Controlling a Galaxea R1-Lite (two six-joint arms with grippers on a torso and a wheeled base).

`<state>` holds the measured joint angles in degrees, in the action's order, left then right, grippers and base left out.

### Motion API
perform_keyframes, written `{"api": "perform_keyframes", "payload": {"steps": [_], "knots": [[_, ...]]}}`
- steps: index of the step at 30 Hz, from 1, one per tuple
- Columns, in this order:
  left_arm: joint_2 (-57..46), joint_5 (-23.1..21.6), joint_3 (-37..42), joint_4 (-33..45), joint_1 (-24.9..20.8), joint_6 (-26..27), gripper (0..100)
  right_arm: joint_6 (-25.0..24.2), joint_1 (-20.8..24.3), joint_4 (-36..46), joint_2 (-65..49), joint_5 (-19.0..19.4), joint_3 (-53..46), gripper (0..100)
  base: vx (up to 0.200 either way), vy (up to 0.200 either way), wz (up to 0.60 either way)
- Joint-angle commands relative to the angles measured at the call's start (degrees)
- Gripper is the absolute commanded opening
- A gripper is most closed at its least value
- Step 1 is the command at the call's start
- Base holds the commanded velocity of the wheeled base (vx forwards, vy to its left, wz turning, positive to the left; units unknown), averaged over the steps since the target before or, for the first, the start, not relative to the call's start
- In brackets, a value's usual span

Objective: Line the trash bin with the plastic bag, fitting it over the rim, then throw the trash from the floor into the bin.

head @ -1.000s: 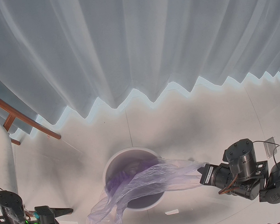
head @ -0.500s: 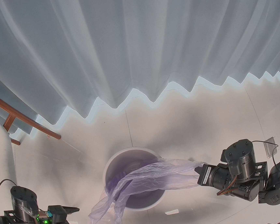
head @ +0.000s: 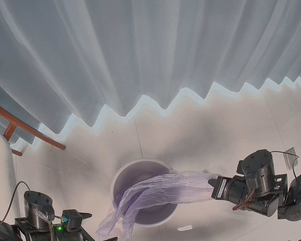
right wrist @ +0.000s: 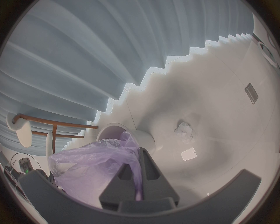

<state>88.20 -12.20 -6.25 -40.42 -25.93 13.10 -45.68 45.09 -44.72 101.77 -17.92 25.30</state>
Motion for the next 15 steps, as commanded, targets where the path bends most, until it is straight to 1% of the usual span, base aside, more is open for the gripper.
{"api": "perform_keyframes", "payload": {"steps": [1, 4, 8, 9, 13, 15], "knots": [[4.9, 0.1, -0.5, -1.5, 0.0, 0.0, 100, 0.0, 0.0, 0.0, -0.1, 0.0, -0.2, 0, 0.000, 0.000, 0.00], [6.1, 0.4, -0.8, -1.8, 0.0, -0.1, 100, 0.0, -0.1, 0.0, -0.3, 0.0, -0.4, 0, 0.000, 0.000, 0.00], [8.0, 2.0, -1.7, -3.6, 0.1, -0.5, 100, 0.0, -0.1, 0.0, -0.3, 0.0, -0.5, 0, 0.000, 0.000, 0.00], [8.3, 2.0, -2.1, -4.1, 0.2, -0.6, 0, 0.0, -0.1, 0.0, -0.3, 0.0, -0.5, 0, 0.000, 0.000, 0.00], [10.2, 1.3, -2.2, -7.7, 0.6, -1.3, 0, 0.0, -0.1, 0.0, -1.0, 0.0, -0.9, 0, 0.000, 0.000, 0.00], [11.9, 0.2, -1.2, -10.7, 1.8, -2.4, 0, -0.1, -0.1, 0.0, -1.8, 0.0, -1.3, 0, 0.000, 0.000, 0.00]]}}
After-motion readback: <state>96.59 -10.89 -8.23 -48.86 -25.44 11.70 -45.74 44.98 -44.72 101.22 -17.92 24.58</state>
